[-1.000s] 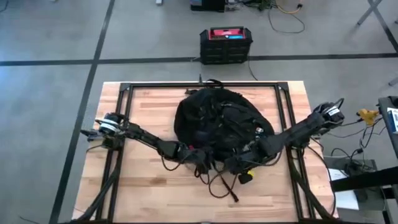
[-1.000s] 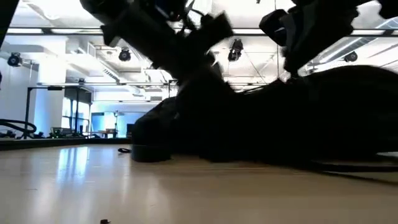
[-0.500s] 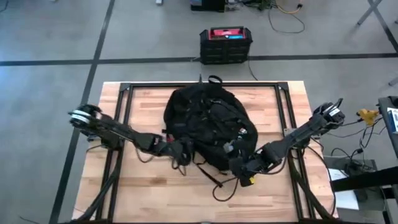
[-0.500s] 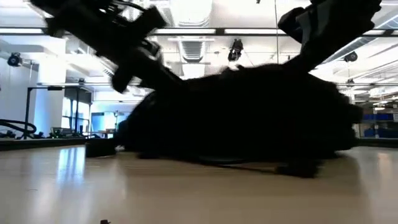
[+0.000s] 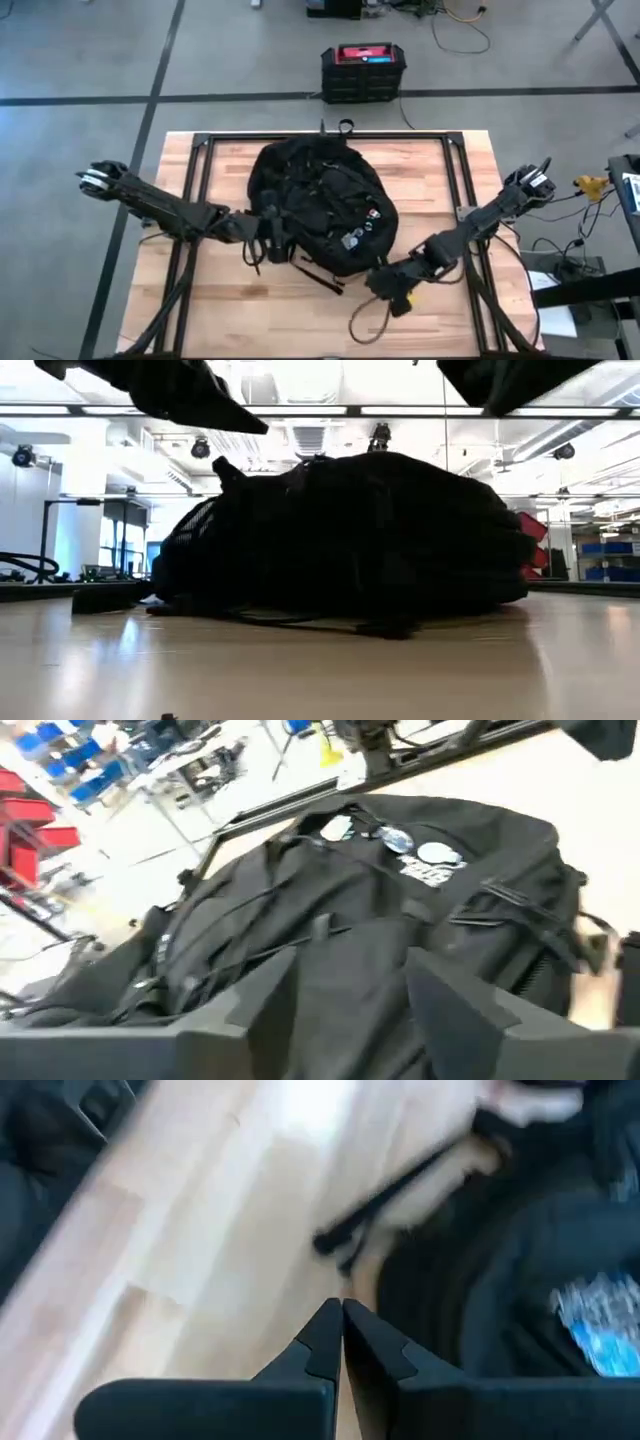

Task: Unpack backpack
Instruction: Open the black backpack

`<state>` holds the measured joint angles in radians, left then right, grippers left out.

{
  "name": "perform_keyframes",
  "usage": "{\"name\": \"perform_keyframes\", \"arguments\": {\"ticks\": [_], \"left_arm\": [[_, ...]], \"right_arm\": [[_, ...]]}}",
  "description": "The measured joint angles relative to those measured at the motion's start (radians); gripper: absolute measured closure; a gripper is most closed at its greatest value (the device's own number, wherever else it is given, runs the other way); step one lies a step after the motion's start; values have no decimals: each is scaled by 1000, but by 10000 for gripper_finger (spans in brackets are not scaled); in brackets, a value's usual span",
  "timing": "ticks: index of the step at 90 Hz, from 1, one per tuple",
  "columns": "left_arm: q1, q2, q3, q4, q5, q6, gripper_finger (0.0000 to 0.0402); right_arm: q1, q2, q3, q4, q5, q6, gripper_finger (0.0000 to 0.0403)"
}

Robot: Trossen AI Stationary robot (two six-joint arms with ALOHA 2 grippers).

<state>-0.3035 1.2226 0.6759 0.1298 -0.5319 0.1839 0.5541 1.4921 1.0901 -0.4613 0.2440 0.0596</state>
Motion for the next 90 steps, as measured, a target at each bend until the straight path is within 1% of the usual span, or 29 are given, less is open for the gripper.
{"name": "perform_keyframes", "arguments": {"ticks": [8,15,23,30,33,41,50,55,61,69,78,90], "left_arm": [[-1,25,14,10,2,-10,201],[-1,56,17,39,8,-15,196],[-8,106,17,118,33,-13,195],[-17,153,17,186,97,-10,199],[-19,176,17,209,110,-9,202],[-20,242,17,250,114,5,211],[-17,321,17,315,103,6,222],[-15,363,17,340,87,6,228],[-14,407,17,355,72,-8,236],[-9,453,17,368,66,-39,245],[-7,493,18,368,52,-84,254],[-5,535,19,370,47,-127,266]], "right_arm": [[-5,20,-5,57,23,-26,402],[-4,49,-7,91,23,-37,402],[-7,83,-7,128,31,11,402],[-12,109,-7,129,41,75,399],[-12,118,-7,125,46,105,393],[-9,142,-7,135,60,184,366],[-14,186,-7,143,122,271,321],[-22,208,-7,160,131,294,295],[-28,228,-7,193,136,328,266],[-44,246,-8,212,183,408,234],[-63,263,-19,209,242,444,210],[-85,305,-22,248,249,447,196]]}}
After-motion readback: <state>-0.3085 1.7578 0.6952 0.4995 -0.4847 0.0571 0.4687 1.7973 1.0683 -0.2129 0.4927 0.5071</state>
